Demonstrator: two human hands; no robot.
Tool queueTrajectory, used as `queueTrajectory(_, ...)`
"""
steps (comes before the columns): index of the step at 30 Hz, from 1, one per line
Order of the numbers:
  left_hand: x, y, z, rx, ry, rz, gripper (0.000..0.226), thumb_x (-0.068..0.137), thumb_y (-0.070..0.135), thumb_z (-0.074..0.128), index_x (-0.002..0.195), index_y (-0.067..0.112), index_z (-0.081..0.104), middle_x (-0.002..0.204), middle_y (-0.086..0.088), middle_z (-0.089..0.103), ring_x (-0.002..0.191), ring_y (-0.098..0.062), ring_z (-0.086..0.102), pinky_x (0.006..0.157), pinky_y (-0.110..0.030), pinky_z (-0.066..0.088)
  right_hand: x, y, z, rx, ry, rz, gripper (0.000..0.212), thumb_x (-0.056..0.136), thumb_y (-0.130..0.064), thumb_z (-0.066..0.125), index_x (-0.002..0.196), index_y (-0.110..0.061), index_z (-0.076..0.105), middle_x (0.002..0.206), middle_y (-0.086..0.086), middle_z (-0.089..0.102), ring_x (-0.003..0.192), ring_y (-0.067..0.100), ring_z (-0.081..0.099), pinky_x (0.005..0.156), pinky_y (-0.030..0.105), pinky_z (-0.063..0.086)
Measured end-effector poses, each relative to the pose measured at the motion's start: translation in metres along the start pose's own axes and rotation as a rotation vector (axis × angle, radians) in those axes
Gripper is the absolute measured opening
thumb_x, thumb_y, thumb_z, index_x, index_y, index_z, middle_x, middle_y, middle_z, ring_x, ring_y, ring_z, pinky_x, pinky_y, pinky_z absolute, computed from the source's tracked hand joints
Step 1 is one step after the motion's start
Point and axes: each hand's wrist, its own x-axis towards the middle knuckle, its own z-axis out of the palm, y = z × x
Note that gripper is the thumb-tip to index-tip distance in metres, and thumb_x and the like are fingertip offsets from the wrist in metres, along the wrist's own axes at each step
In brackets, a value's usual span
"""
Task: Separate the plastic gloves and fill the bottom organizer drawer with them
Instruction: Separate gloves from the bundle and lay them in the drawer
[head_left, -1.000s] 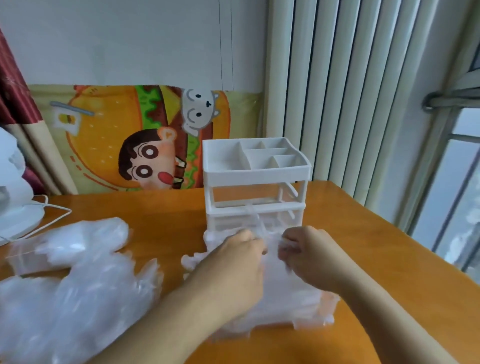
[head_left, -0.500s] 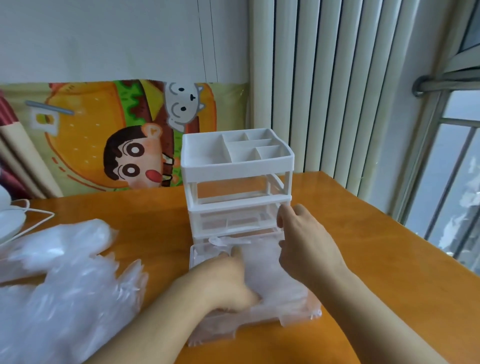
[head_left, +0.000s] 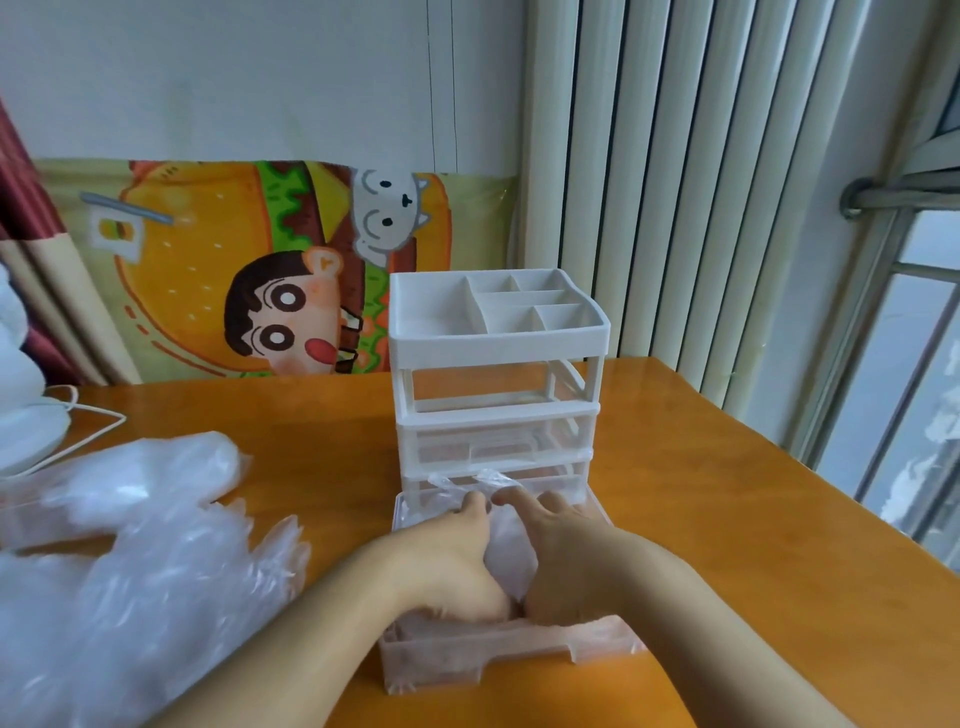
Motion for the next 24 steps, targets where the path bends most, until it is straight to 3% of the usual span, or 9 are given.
queueTrajectory(2, 0.001, 0.003, 0.000, -0.012, -0.015, -0.033, 0.103, 0.090, 0.031, 0.068, 0.163, 0.027, -0.004, 0.120, -0.003, 0.062, 0.094, -0.017, 0.066, 0.064, -0.023, 0.049, 0.000, -0.002, -0.002, -0.044, -0.026, -0.002, 0.104, 0.085, -0.022, 0.070, 0.159, -0.057, 0.006, 0.152, -0.002, 0.029, 0.139, 0.027, 0.033, 0.101, 0.044, 0.055)
queueTrajectory(5, 0.007, 0.006, 0.005, -0.028, -0.014, -0.071, 0.101, 0.094, 0.022, 0.063, 0.163, 0.016, -0.010, 0.139, -0.008, 0.057, 0.110, -0.022, 0.065, 0.073, -0.027, 0.052, 0.003, -0.004, -0.005, -0.128, -0.056, -0.010, 0.096, 0.087, -0.028, 0.069, 0.159, -0.058, 0.013, 0.154, -0.003, 0.021, 0.141, 0.029, 0.026, 0.102, 0.045, 0.052)
queueTrajectory(10, 0.000, 0.002, 0.009, -0.105, 0.136, 0.001, 0.073, 0.093, 0.033, 0.061, 0.155, 0.026, 0.024, 0.121, -0.005, 0.063, 0.087, -0.012, 0.064, 0.055, -0.022, 0.045, 0.000, -0.006, -0.002, -0.135, -0.026, -0.050, 0.079, 0.089, -0.029, 0.065, 0.155, -0.054, 0.030, 0.158, -0.010, 0.012, 0.142, 0.027, 0.024, 0.107, 0.045, 0.051)
queueTrajectory(13, -0.009, 0.002, 0.016, -0.095, 0.352, 0.076, 0.048, 0.093, 0.043, 0.058, 0.132, 0.020, 0.039, 0.117, -0.001, 0.060, 0.078, -0.010, 0.053, 0.054, -0.020, 0.037, -0.001, -0.006, 0.001, -0.151, 0.006, -0.067, 0.075, 0.088, -0.028, 0.061, 0.155, -0.048, 0.036, 0.157, -0.011, 0.015, 0.140, 0.027, 0.027, 0.108, 0.046, 0.050)
queueTrajectory(15, -0.015, 0.007, 0.017, -0.027, 0.504, 0.147, 0.026, 0.096, 0.040, 0.055, 0.111, 0.030, 0.036, 0.110, 0.009, 0.052, 0.078, -0.009, 0.050, 0.056, -0.018, 0.033, 0.002, -0.005, 0.003, -0.177, 0.011, -0.072, 0.071, 0.085, -0.028, 0.058, 0.152, -0.043, 0.042, 0.156, -0.008, 0.020, 0.135, 0.028, 0.030, 0.108, 0.046, 0.049)
queueTrajectory(16, -0.018, 0.010, 0.016, 0.006, 0.529, 0.168, 0.022, 0.099, 0.038, 0.052, 0.113, 0.034, 0.036, 0.116, 0.011, 0.050, 0.083, -0.008, 0.052, 0.058, -0.015, 0.032, 0.003, -0.005, 0.003, -0.186, 0.009, -0.075, 0.067, 0.084, -0.028, 0.057, 0.149, -0.041, 0.045, 0.156, -0.008, 0.022, 0.134, 0.028, 0.030, 0.109, 0.046, 0.047)
queueTrajectory(18, -0.012, 0.012, 0.017, 0.087, 0.508, 0.177, 0.034, 0.104, 0.036, 0.047, 0.136, 0.033, 0.037, 0.139, 0.011, 0.045, 0.102, -0.008, 0.056, 0.066, -0.013, 0.031, 0.004, -0.005, 0.004, -0.190, 0.009, -0.081, 0.061, 0.087, -0.029, 0.055, 0.147, -0.038, 0.049, 0.157, -0.007, 0.025, 0.135, 0.029, 0.030, 0.112, 0.047, 0.044)
queueTrajectory(22, 0.013, 0.005, 0.022, 0.151, 0.409, -0.088, 0.053, 0.104, 0.033, 0.046, 0.152, 0.012, 0.034, 0.147, -0.006, 0.047, 0.120, -0.024, 0.060, 0.085, -0.031, 0.050, 0.003, -0.003, 0.006, -0.155, 0.019, -0.079, 0.070, 0.091, -0.035, 0.057, 0.157, -0.046, 0.035, 0.159, -0.011, 0.024, 0.141, 0.028, 0.026, 0.112, 0.048, 0.045)
queueTrajectory(24, 0.021, 0.007, 0.025, 0.162, 0.357, -0.194, 0.058, 0.102, 0.025, 0.049, 0.154, 0.008, 0.029, 0.150, -0.009, 0.043, 0.127, -0.029, 0.055, 0.096, -0.038, 0.050, 0.003, -0.001, 0.007, -0.110, 0.032, -0.073, 0.075, 0.092, -0.036, 0.061, 0.159, -0.047, 0.029, 0.160, -0.011, 0.022, 0.144, 0.027, 0.024, 0.112, 0.047, 0.045)
